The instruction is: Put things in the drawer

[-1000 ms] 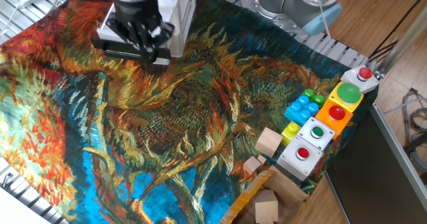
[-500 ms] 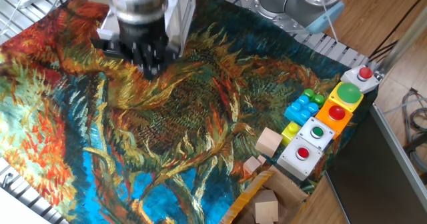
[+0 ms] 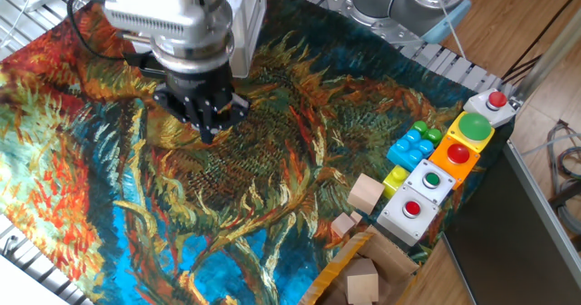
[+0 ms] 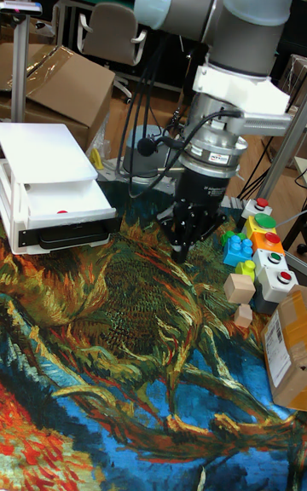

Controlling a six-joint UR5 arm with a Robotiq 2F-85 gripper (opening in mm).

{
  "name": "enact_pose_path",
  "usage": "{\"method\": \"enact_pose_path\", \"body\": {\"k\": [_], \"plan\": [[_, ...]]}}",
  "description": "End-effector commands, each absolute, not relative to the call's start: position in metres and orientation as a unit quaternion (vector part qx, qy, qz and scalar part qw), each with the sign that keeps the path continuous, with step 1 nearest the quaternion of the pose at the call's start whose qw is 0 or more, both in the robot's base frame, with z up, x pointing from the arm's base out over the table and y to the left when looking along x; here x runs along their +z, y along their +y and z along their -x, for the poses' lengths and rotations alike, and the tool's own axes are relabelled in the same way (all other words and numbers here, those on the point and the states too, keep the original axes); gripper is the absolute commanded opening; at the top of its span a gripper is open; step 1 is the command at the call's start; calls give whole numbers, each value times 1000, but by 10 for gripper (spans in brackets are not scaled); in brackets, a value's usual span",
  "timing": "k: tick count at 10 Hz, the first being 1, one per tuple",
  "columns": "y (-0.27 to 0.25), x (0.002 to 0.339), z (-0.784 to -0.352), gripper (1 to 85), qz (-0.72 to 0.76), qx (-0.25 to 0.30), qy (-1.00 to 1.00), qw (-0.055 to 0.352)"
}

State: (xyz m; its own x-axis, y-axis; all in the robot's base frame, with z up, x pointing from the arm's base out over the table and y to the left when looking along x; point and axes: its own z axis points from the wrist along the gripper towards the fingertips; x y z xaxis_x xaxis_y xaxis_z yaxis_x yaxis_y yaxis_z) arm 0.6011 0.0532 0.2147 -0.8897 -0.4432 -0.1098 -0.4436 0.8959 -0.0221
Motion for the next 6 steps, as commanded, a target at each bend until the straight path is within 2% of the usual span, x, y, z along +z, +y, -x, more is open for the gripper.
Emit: {"method": "enact_pose_path", "body": {"k": [1,3,4,6], "plan": [[51,198,-615,13,235,2,970,56],[52,163,-641,13,239,17,968,75],[54,156,-648,13,237,20,968,79],[45,154,-637,13,220,8,974,55]]}}
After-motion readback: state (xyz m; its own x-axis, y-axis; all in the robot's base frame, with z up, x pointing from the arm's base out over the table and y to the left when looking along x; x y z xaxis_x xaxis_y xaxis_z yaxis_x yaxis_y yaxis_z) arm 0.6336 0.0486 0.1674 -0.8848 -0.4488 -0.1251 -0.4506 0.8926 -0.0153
